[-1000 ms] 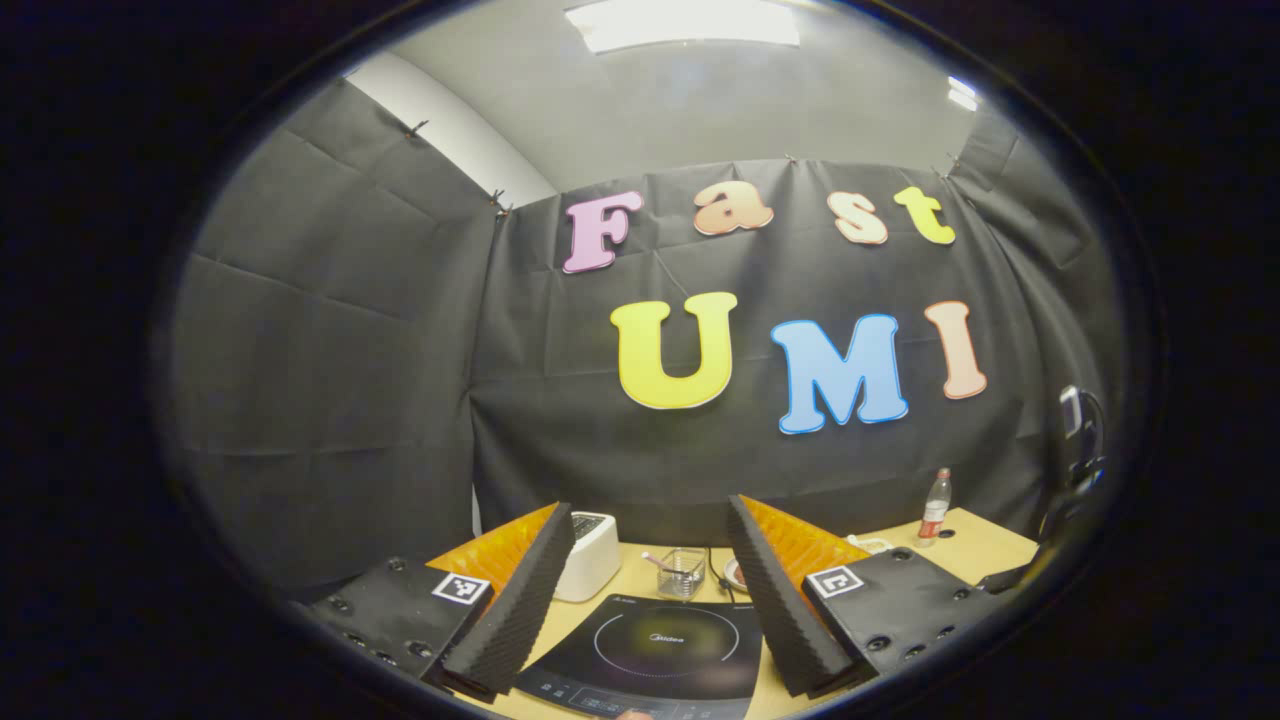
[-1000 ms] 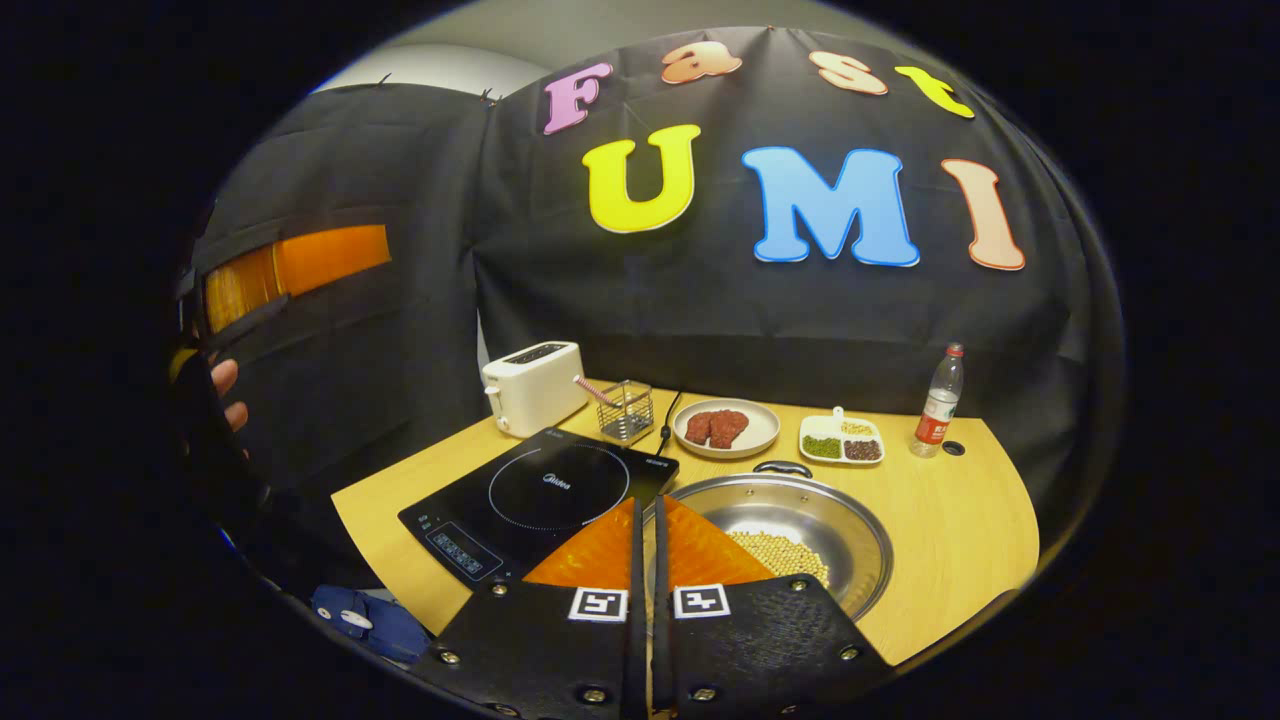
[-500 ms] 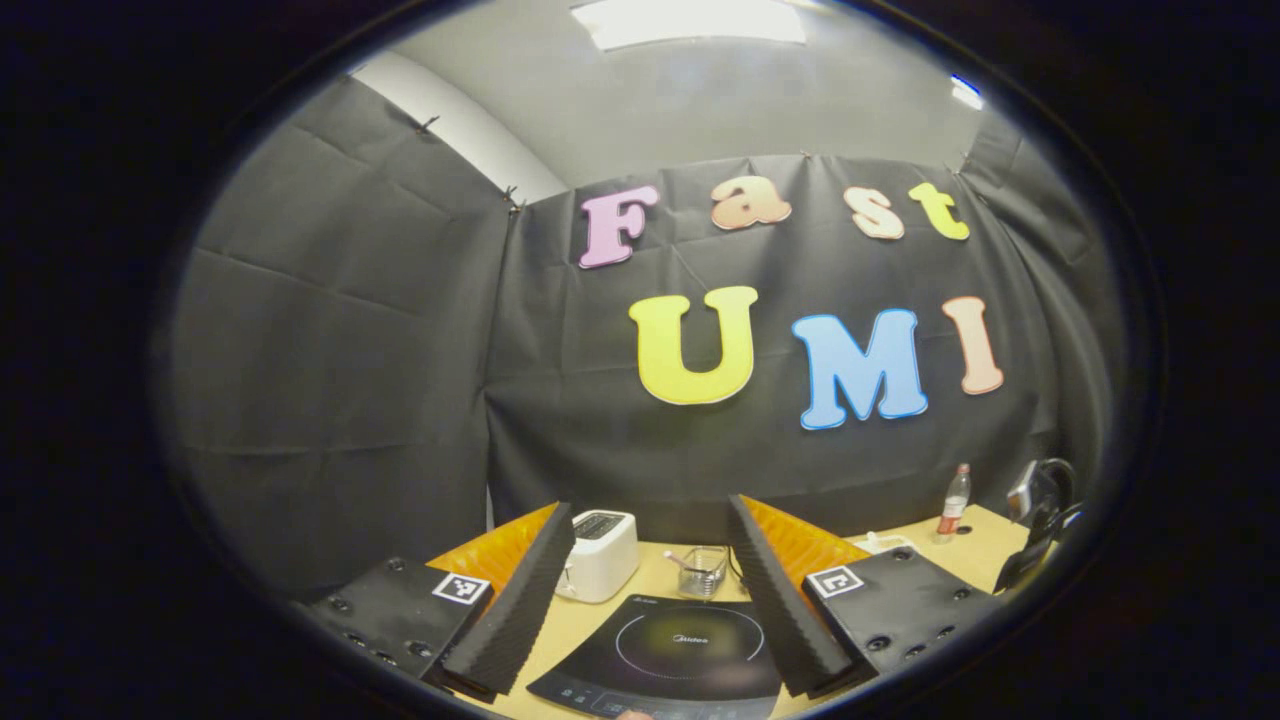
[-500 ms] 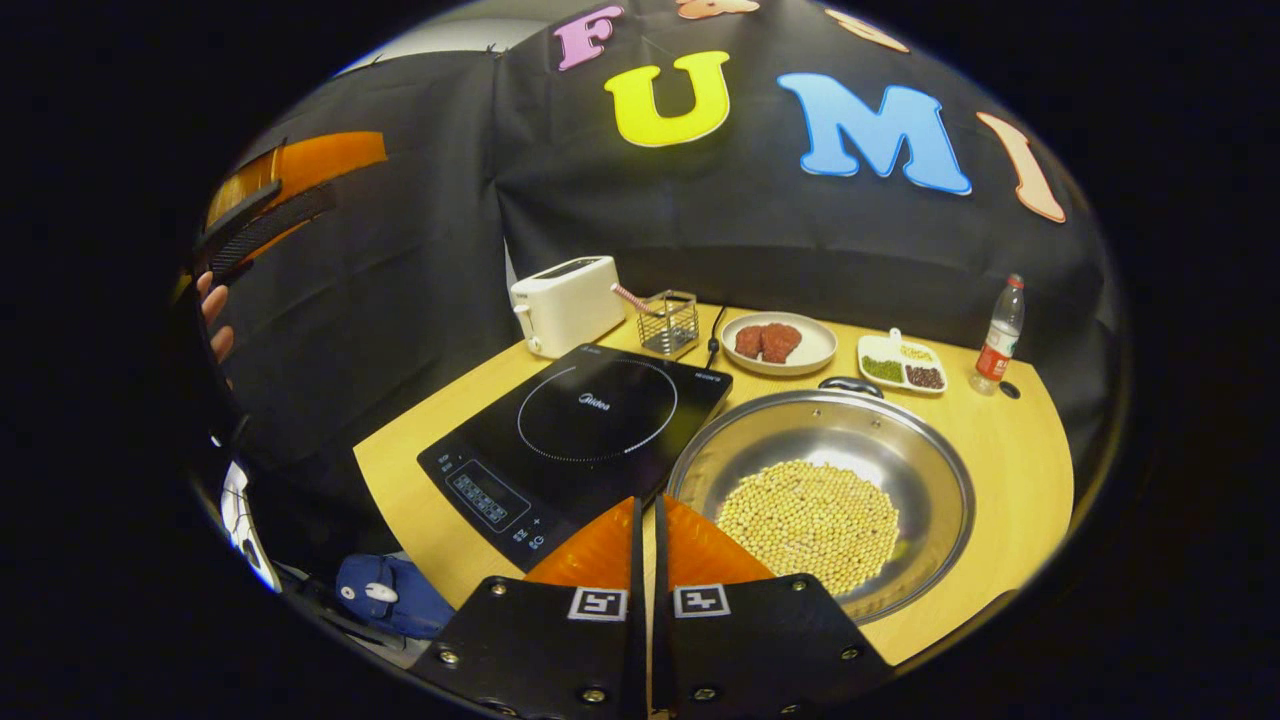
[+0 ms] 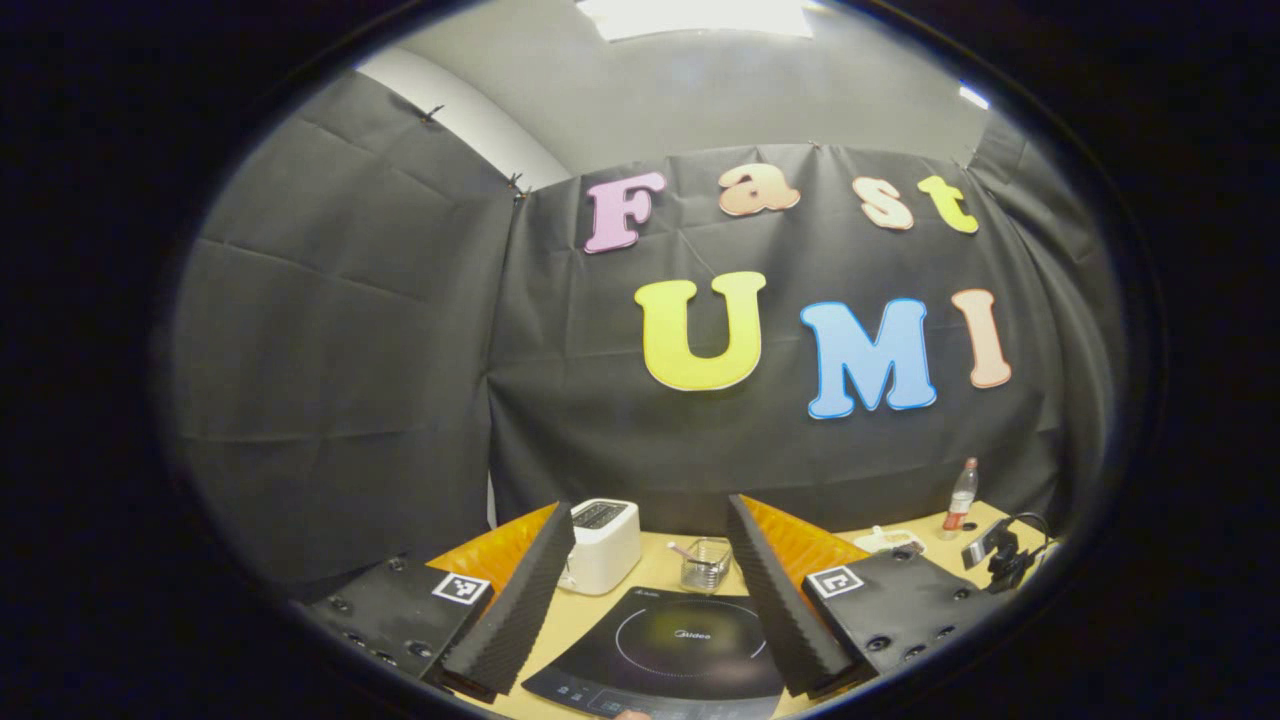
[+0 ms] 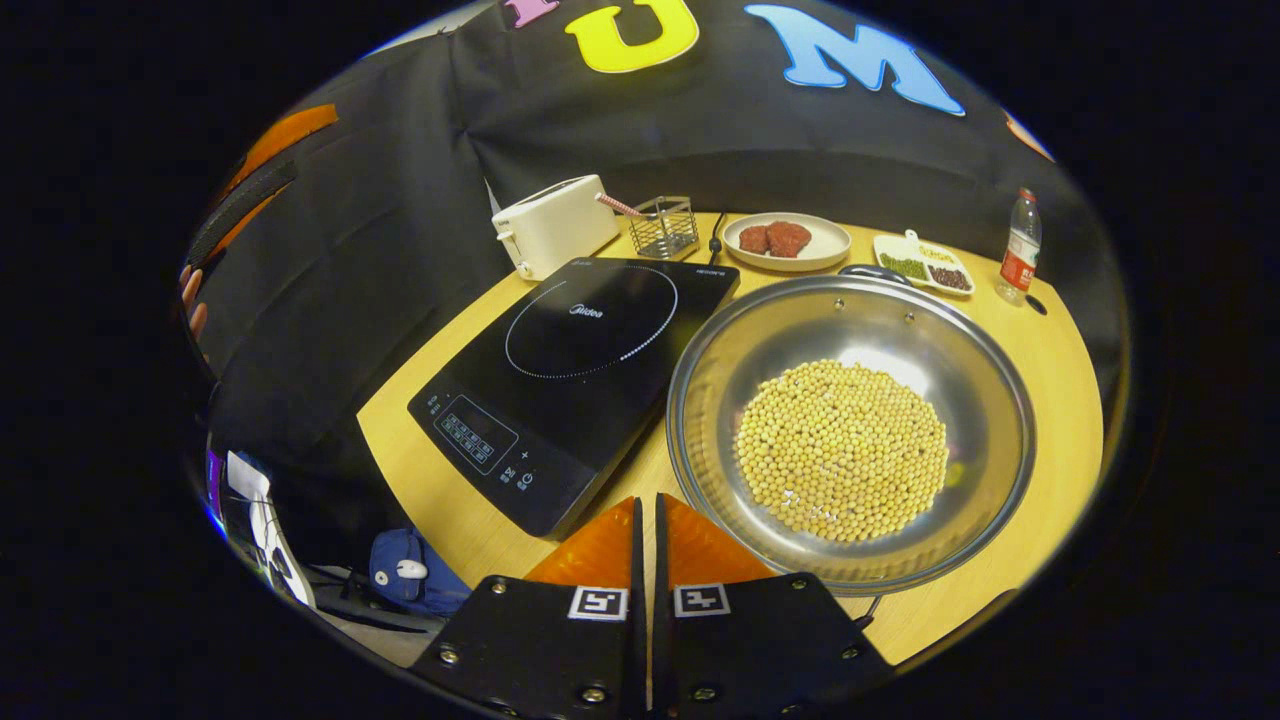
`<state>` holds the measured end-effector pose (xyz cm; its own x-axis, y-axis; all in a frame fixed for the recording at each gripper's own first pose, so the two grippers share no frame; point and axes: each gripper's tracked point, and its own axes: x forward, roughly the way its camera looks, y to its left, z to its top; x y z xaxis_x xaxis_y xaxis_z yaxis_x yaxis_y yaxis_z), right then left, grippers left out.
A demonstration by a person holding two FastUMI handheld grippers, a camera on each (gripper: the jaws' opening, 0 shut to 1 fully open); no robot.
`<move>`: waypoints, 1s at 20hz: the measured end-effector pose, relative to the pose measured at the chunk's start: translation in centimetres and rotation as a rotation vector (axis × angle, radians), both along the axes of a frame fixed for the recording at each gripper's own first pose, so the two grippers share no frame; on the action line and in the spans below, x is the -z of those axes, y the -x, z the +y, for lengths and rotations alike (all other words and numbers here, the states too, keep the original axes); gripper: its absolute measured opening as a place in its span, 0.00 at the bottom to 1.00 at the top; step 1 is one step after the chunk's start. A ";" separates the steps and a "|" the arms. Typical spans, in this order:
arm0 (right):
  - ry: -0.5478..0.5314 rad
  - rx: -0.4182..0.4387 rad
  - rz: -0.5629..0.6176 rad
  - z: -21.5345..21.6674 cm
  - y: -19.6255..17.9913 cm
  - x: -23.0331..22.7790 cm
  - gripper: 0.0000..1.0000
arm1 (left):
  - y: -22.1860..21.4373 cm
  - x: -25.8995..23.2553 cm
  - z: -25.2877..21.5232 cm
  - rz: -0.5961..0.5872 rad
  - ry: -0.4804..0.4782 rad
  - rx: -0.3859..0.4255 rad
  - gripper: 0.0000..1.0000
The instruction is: First push the handle of the pot to place it horizontally, then grasp the pot with both hands and set it on the induction cooktop.
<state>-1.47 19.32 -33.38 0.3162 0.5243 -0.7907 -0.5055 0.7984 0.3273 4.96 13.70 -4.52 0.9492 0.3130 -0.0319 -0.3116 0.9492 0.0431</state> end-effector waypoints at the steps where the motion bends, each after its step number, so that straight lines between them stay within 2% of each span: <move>1: 0.000 0.006 0.023 -0.2 0.0 0.3 0.03 | -0.2 0.1 -0.1 0.002 0.004 0.001 1.00; 4: 0.003 0.022 0.084 -0.6 0.4 1.1 0.03 | -0.8 0.3 -0.4 0.004 0.005 0.009 0.94; 15: 0.026 0.060 0.153 -1.6 0.7 1.6 0.01 | -3.7 1.5 -1.9 0.013 0.029 0.065 0.94; 20: 0.058 0.041 0.164 -2.8 0.8 1.7 0.01 | -5.5 1.9 -3.3 0.007 0.047 0.108 0.94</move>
